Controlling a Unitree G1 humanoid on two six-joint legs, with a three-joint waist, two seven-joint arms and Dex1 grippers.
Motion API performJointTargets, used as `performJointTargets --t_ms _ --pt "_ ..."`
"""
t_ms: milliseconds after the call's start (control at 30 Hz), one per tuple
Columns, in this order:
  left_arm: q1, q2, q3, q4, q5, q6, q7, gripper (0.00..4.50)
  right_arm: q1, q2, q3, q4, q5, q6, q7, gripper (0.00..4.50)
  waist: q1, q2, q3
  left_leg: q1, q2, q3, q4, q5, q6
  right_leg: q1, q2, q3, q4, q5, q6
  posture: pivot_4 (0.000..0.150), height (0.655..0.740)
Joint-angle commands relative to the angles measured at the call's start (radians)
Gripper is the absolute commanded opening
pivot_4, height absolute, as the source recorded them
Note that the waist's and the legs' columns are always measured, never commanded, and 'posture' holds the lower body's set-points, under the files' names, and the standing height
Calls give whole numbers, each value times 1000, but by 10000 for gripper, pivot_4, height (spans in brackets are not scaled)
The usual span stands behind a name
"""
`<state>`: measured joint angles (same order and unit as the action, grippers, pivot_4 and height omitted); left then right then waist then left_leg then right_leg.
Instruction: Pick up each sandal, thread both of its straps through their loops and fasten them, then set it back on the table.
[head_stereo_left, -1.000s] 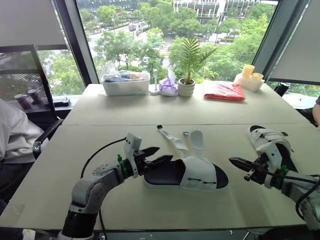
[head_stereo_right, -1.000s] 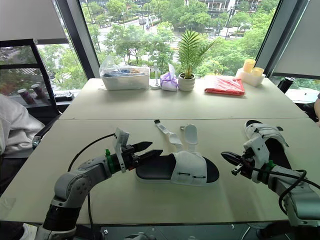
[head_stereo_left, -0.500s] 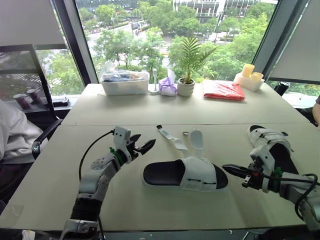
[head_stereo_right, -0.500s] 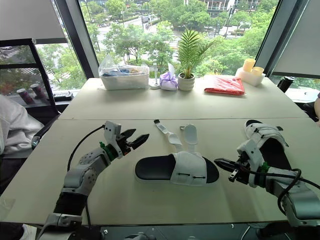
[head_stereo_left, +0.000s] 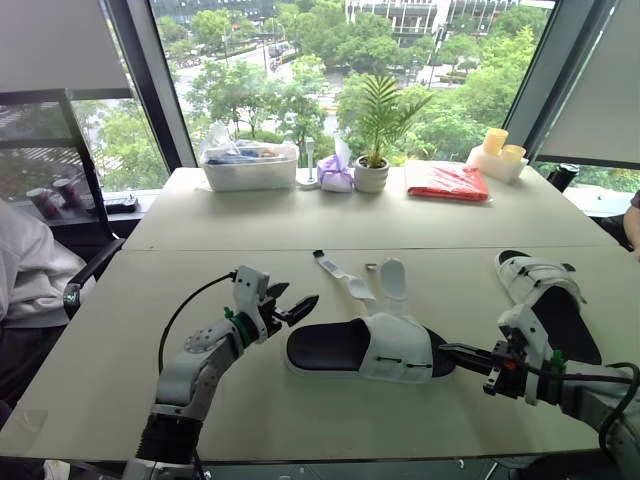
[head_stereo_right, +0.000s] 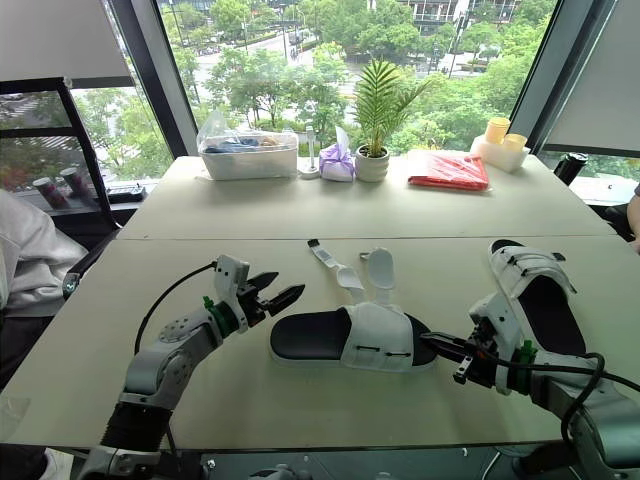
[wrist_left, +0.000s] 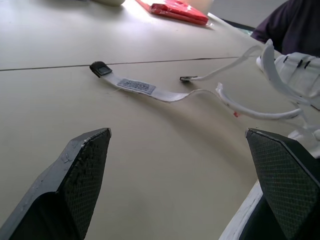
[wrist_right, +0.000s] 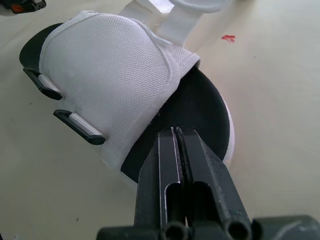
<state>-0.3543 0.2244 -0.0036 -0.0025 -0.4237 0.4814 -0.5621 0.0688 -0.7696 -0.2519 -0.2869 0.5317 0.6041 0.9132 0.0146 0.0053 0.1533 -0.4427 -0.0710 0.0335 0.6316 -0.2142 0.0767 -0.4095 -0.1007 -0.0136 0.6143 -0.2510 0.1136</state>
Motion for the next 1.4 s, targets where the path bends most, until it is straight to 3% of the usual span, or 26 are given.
performJointTargets --t_ms 33,400,900,1400 --pt "-15 9 -5 -41 -2 9 -8 44475 -18 5 6 -11 -2 -20 -4 0 0 0 0 0 0 0 0 0 0 0 0 0 0 0 0 1500 7388" --pt "-44 28 -35 -24 2 26 -45 44475 -46 27 74 27 -27 -55 -6 0 0 0 0 0 0 0 0 0 0 0 0 0 0 0 0 1500 7388" --pt "-102 38 -56 70 12 22 -114 44475 -128 35 183 236 -130 -202 57 0 -4 -1 0 3 0 0 1 0 0 2 1 0 1 1 -2 1500 7388" --pt "-131 42 -13 103 -15 48 -138 44475 -117 69 197 225 -133 -210 38 0 -4 -2 -1 4 0 0 1 0 0 2 1 0 1 1 -2 1500 7388"
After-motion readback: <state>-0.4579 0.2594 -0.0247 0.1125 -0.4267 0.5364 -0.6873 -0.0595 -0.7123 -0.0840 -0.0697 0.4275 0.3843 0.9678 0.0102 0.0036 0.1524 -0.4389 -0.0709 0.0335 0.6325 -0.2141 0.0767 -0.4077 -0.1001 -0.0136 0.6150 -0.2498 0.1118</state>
